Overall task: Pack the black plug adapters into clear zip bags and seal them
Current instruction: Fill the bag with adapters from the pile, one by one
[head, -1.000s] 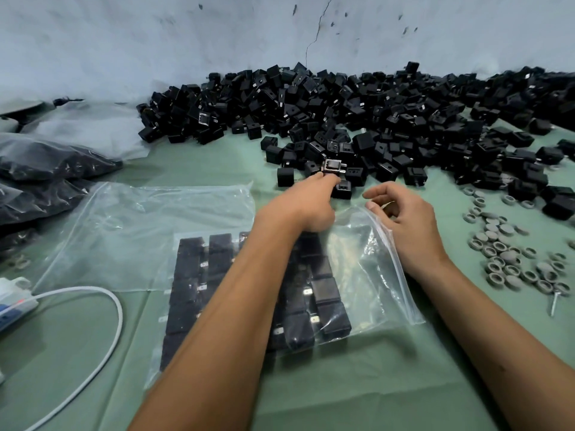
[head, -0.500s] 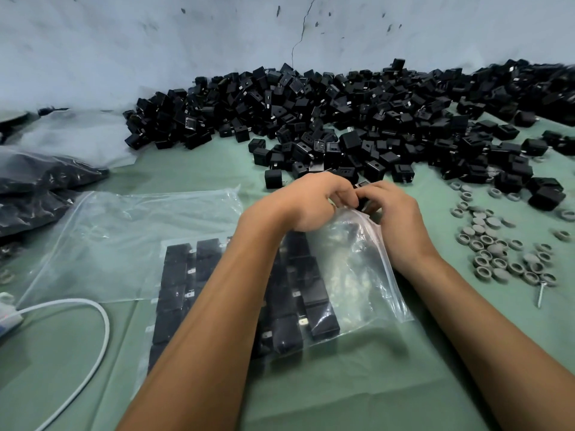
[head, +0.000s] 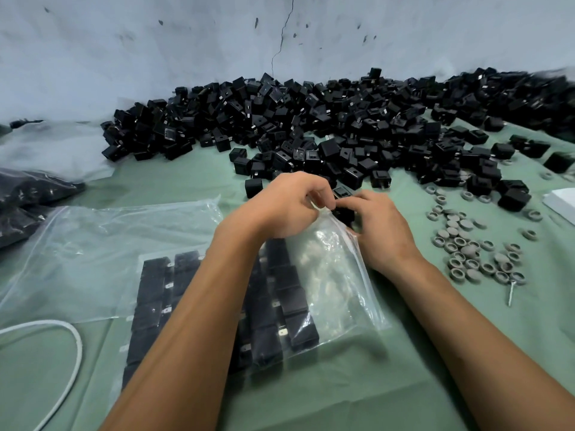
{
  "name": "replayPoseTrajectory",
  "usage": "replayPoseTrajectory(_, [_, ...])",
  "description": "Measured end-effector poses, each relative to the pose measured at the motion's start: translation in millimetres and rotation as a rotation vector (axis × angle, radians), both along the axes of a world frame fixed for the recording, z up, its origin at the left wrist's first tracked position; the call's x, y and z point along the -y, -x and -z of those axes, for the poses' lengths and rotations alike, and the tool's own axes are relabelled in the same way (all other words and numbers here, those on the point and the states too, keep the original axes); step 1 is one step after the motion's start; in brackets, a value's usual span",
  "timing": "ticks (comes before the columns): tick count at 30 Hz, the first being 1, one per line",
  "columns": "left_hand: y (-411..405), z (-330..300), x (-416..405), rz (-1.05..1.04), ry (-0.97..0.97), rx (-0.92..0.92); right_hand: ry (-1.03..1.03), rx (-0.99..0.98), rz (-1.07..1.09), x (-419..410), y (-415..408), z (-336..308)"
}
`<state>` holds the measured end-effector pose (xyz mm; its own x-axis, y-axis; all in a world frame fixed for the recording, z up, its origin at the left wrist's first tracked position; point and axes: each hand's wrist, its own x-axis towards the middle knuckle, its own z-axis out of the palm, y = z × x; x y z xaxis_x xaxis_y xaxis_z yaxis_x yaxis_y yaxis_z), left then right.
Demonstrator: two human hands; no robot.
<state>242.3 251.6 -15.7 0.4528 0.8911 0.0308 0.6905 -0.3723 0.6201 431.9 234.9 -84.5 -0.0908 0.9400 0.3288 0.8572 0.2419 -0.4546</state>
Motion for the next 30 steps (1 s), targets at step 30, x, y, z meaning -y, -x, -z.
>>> replayPoseTrajectory(30, [-8, -18, 19, 0.423, 0.218, 0.087, 0.773, -0.413, -0.736, 27, -16, -34])
